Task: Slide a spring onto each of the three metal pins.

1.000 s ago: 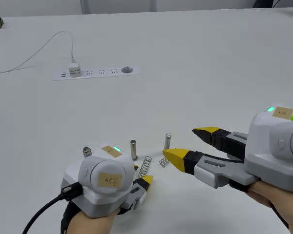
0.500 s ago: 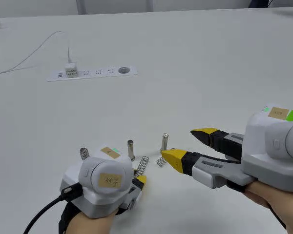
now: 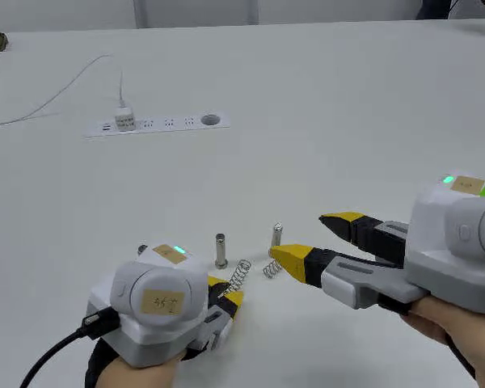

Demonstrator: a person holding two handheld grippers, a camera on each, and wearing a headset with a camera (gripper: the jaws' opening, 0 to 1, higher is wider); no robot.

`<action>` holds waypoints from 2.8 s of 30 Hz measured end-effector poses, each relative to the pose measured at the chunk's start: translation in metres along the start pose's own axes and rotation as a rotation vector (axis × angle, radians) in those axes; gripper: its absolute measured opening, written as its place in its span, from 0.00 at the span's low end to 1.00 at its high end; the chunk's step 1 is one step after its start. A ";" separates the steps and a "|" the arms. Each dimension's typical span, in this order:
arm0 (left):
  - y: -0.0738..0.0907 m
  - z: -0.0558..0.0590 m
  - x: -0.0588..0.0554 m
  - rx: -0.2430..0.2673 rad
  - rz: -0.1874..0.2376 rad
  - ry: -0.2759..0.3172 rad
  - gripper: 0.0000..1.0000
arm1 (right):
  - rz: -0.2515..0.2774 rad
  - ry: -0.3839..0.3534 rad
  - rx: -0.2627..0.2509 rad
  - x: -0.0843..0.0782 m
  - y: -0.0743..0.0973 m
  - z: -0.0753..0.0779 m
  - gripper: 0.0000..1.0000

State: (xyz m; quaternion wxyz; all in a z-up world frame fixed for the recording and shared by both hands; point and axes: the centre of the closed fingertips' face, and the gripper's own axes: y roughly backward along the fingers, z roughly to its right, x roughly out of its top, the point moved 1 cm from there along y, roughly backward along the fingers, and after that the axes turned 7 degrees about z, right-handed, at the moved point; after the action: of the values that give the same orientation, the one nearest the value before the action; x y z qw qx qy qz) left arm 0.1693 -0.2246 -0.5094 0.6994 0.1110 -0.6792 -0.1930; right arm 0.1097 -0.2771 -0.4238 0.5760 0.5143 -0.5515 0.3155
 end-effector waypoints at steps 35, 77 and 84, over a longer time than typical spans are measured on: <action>0.054 0.014 0.069 -0.086 0.376 0.088 0.10 | 0.004 -0.414 0.124 0.014 -0.030 -0.042 0.27; 0.058 0.011 0.066 -0.078 0.327 0.111 0.20 | 0.032 -0.496 0.247 0.022 -0.035 -0.061 0.11; 0.059 0.008 0.051 -0.069 0.256 0.129 0.27 | 0.070 -0.303 0.234 0.028 -0.045 -0.057 0.11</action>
State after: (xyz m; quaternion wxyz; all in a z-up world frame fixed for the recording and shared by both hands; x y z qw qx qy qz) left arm 0.1687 -0.1922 -0.4387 0.7638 0.0115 -0.6346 -0.1178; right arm 0.1750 -0.2417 -0.4001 0.4111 0.6001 -0.6090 0.3162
